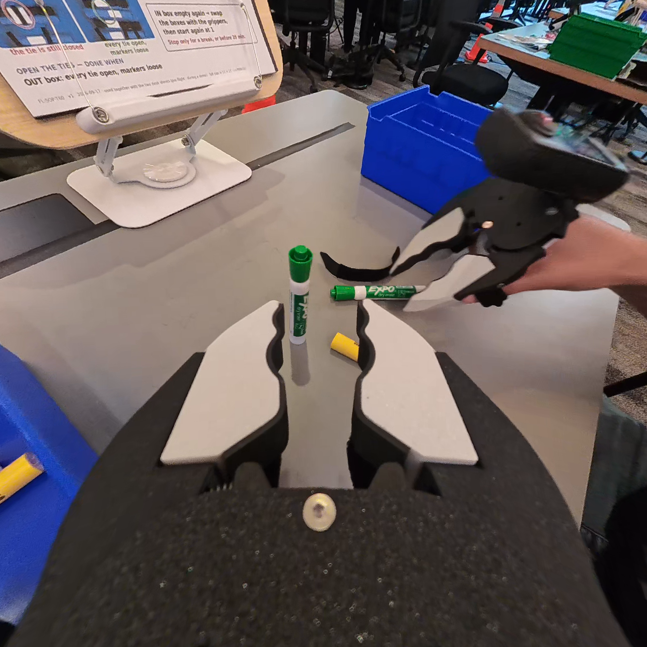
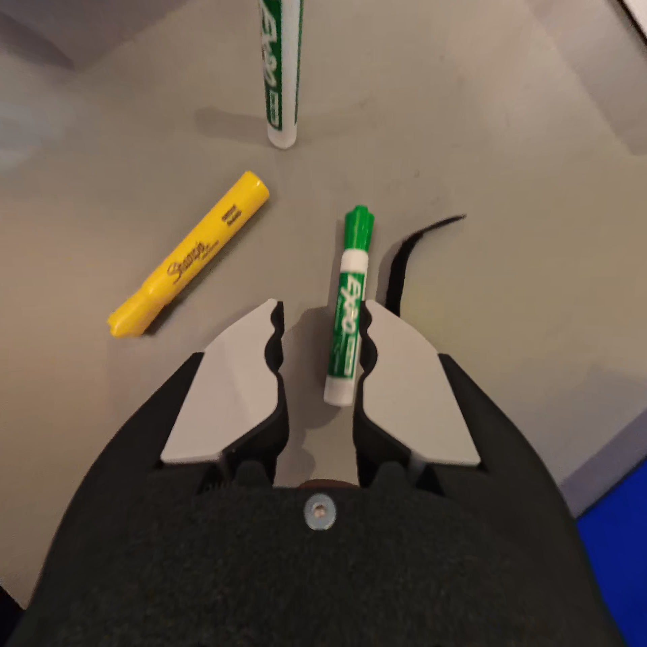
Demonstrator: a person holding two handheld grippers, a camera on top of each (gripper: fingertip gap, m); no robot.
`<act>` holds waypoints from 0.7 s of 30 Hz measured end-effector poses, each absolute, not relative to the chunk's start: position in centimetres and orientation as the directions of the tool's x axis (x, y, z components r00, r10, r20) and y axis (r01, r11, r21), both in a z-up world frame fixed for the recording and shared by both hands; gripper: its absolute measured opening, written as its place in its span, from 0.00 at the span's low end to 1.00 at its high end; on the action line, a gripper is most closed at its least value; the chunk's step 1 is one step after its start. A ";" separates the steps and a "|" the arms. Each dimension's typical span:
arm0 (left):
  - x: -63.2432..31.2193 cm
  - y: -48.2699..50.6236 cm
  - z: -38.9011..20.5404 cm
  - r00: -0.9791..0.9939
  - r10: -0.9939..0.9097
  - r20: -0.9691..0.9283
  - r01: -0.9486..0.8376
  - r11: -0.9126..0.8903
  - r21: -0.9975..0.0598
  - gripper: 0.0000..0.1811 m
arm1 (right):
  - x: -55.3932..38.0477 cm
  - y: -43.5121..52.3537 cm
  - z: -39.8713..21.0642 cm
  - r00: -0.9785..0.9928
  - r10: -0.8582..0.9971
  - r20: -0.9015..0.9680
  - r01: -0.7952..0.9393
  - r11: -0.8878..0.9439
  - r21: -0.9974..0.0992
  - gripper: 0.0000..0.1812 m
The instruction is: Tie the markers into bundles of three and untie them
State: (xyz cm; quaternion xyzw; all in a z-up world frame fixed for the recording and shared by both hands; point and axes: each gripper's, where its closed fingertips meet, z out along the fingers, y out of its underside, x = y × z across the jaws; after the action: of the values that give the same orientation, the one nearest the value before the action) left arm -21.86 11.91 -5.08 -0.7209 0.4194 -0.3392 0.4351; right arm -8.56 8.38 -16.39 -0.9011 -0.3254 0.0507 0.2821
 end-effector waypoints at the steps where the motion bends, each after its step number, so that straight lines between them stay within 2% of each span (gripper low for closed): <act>1: -21.8 11.9 -5.0 0.416 -0.901 0.125 -0.308 -0.269 -0.913 0.21 | -8.9 9.2 -16.8 0.779 0.622 0.085 0.572 -0.648 -0.503 0.22; 3: -21.6 11.8 -5.1 0.411 -0.902 0.130 -0.311 -0.273 -0.910 0.21 | -8.9 10.9 -17.6 0.768 0.631 0.107 0.611 -0.673 -0.417 0.21; 8: -21.3 11.2 -5.5 0.395 -0.913 0.101 -0.354 -0.253 -0.900 0.21 | -9.0 13.7 -19.3 0.759 0.644 0.095 0.634 -0.700 -0.328 0.16; 12: -21.1 10.8 -5.3 0.375 -0.921 0.105 -0.351 -0.246 -0.903 0.21 | -9.6 14.0 -19.0 0.737 0.674 0.056 0.646 -0.678 -0.350 0.10; 14: -21.0 10.8 -5.2 0.370 -0.921 0.122 -0.336 -0.255 -0.907 0.21 | -10.1 14.0 -17.3 0.716 0.695 0.071 0.647 -0.620 -0.444 0.10; 16: -20.7 10.4 -5.0 0.343 -0.925 0.162 -0.310 -0.274 -0.911 0.21 | -11.4 13.5 -14.2 0.697 0.717 0.021 0.573 -0.539 -0.617 0.10; 18: -20.3 10.1 -4.9 0.314 -0.929 0.196 -0.285 -0.289 -0.914 0.21 | -12.6 12.5 -10.5 0.658 0.751 -0.061 0.424 -0.436 -0.794 0.10; 21: -19.6 9.3 -4.7 0.254 -0.938 0.236 -0.248 -0.299 -0.921 0.21 | -13.6 10.2 -5.5 0.544 0.831 -0.113 0.188 -0.252 -0.949 0.10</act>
State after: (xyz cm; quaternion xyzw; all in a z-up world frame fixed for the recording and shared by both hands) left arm -19.64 9.32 -4.71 -0.6822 0.4344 -0.4292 0.4021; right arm -13.55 10.18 -5.45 -0.7228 -0.3526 0.3219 0.4997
